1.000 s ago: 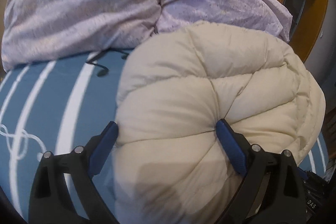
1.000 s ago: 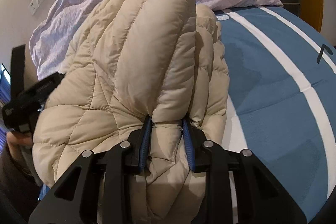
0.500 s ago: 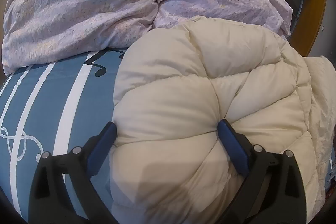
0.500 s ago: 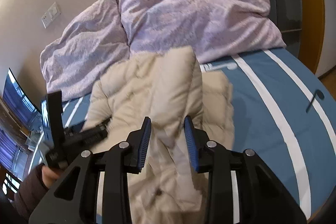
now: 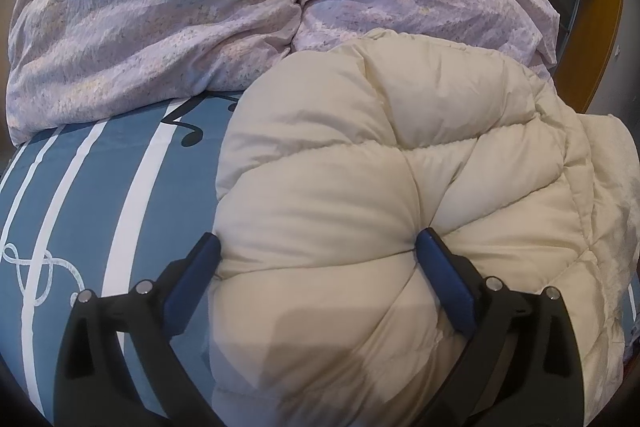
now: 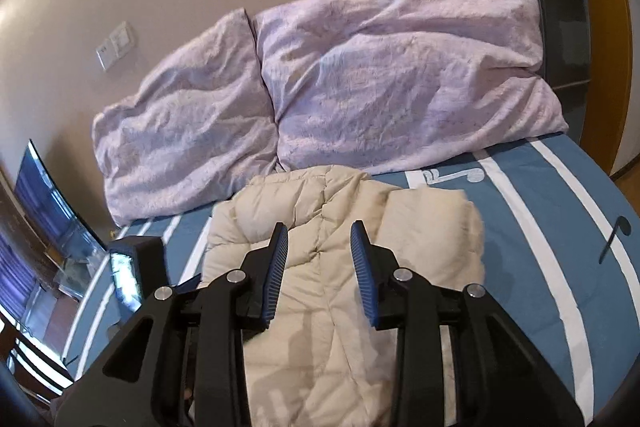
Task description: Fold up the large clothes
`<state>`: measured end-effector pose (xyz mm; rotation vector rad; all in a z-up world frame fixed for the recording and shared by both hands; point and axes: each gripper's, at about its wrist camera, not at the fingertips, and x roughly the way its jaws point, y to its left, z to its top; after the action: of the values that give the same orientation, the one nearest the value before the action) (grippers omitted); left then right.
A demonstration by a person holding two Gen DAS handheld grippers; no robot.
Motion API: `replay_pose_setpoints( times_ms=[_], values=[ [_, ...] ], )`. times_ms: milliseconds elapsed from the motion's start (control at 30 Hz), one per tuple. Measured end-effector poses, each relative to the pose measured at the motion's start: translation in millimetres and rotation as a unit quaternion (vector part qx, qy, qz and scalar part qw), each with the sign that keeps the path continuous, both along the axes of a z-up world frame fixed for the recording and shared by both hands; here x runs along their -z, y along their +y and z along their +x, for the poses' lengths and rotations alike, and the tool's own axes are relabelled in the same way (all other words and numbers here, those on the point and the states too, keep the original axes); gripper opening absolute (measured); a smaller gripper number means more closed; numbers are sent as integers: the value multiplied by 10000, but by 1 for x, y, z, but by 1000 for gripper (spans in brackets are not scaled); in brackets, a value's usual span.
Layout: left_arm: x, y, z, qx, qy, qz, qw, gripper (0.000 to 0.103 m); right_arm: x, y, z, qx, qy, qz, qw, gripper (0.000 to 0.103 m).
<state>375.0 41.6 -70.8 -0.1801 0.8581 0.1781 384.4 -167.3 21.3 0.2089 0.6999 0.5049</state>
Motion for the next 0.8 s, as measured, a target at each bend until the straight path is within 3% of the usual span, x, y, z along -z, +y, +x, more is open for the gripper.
replay_pose_setpoints(
  times_ms=[200, 400, 800],
  values=[
    [1, 1, -1, 3, -14, -75, 10000, 99, 30, 7, 34, 596, 121, -404, 9973, 37],
    [4, 7, 0, 43, -60, -350, 9994, 101, 72, -4, 51, 833, 421, -651, 9935, 38],
    [12, 8, 4, 85, -178, -635, 9978, 101, 101, -4, 59, 1014, 478, -822, 9903, 42]
  ],
)
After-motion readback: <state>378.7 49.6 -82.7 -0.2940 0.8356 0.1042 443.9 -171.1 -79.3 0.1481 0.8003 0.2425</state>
